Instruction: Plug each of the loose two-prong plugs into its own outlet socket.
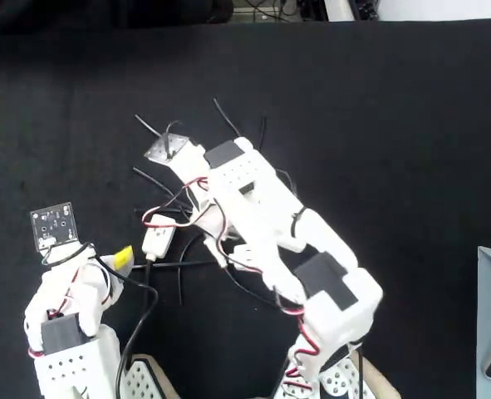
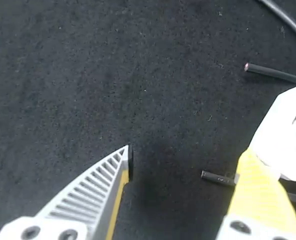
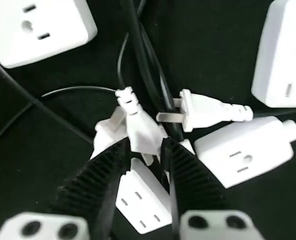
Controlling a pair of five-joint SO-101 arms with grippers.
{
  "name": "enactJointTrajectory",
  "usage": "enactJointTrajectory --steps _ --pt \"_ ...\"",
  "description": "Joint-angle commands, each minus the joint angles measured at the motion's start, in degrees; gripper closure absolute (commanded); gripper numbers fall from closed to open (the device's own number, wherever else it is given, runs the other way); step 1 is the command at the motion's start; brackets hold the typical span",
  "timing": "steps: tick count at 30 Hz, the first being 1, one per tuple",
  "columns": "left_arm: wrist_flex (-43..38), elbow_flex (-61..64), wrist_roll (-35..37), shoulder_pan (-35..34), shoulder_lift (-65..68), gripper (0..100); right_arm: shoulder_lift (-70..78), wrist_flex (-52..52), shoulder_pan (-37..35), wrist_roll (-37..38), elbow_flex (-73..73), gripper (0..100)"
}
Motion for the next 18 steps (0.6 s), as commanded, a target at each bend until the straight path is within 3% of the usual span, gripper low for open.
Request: enactJointTrajectory --steps 1,12,18 --pt "-0.7 -1.1 0.1 -0.7 -0.2 67 2.0 -0.4 -1.3 0.4 -3.8 88.1" --pt "-0.7 -1.1 0.1 -0.7 -0.2 67 4.6 4.1 -10.1 0.0 -3.9 87.7" --pt "-0.7 -1.1 0.1 -0.7 -0.2 67 5.1 4.0 -10.0 -0.1 -3.7 87.7"
